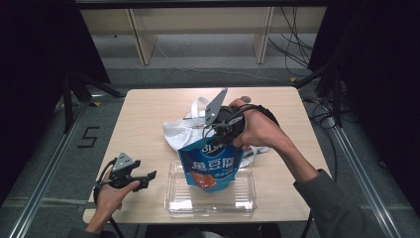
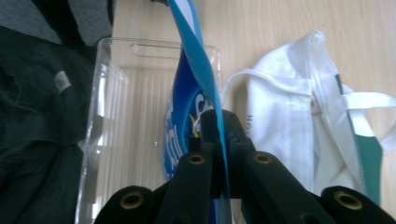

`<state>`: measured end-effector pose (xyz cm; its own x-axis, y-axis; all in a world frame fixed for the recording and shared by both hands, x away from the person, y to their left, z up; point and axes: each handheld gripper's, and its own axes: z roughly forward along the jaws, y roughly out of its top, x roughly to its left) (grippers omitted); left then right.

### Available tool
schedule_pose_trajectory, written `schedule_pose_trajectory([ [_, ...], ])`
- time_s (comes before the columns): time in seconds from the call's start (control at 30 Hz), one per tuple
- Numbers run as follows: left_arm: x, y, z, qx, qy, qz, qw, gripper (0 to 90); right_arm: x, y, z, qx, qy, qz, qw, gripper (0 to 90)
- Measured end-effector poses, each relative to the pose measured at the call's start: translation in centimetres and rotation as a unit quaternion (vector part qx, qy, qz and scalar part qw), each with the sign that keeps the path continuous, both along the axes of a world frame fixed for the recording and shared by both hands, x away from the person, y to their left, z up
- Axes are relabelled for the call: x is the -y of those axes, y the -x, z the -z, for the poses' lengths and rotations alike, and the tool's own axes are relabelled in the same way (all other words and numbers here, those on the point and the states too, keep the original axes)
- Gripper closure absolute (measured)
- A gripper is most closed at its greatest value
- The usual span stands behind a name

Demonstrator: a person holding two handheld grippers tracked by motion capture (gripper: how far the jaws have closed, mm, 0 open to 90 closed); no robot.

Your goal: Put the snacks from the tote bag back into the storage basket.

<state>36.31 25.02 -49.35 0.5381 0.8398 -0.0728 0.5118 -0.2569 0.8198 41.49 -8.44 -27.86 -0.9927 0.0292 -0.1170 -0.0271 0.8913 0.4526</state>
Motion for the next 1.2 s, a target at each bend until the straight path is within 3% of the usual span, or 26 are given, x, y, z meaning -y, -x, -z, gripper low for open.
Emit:
schedule_pose_trajectory([
  [0.13, 0.0, 0.0, 0.0, -0.001, -0.002, 0.002, 1.0000, 21.9, 0.1, 0.0, -0.2, -0.004, -0.016, 0.010, 0.9998, 81.2],
  [0.2, 0.0, 0.0, 0.0, 0.000, -0.002, 0.001, 1.0000, 21.9, 0.2, 0.2, -0.6, -0.003, -0.032, 0.010, 0.9994, 71.6],
  [0.23, 0.0, 0.0, 0.0, 0.000, -0.004, 0.003, 1.0000, 21.9, 0.3, 0.4, -0.8, -0.005, -0.034, 0.026, 0.9990, 68.8],
  [0.3, -0.1, 0.0, 0.0, -0.001, -0.007, 0.004, 1.0000, 21.8, 0.6, 0.5, -1.2, 0.001, -0.040, 0.023, 0.9989, 65.4],
  [0.37, 0.1, 0.0, 0.0, 0.003, -0.002, 0.003, 1.0000, 21.8, 0.9, 0.8, -1.5, 0.005, -0.047, 0.043, 0.9979, 56.8],
  [0.57, 0.0, 0.0, 0.0, 0.000, -0.005, 0.003, 1.0000, 21.8, 3.0, 1.4, -2.3, 0.027, -0.074, 0.071, 0.9944, 45.9],
  [0.63, 0.0, 0.0, 0.1, 0.001, -0.005, 0.004, 1.0000, 21.8, 3.4, 1.6, -2.3, 0.030, -0.076, 0.080, 0.9934, 44.7],
  [0.77, 0.0, 0.0, 0.0, 0.001, -0.004, 0.002, 1.0000, 21.8, 5.7, 2.2, -2.5, 0.036, -0.105, 0.104, 0.9884, 40.9],
  [0.87, 0.0, 0.0, 0.1, -0.002, -0.003, 0.000, 1.0000, 21.7, 7.3, 2.8, -2.1, 0.052, -0.118, 0.113, 0.9851, 39.5],
  [1.2, -0.1, 0.0, 0.0, 0.000, -0.006, 0.001, 1.0000, 21.8, 10.8, 3.3, -0.2, 0.042, -0.146, 0.150, 0.9769, 37.5],
])
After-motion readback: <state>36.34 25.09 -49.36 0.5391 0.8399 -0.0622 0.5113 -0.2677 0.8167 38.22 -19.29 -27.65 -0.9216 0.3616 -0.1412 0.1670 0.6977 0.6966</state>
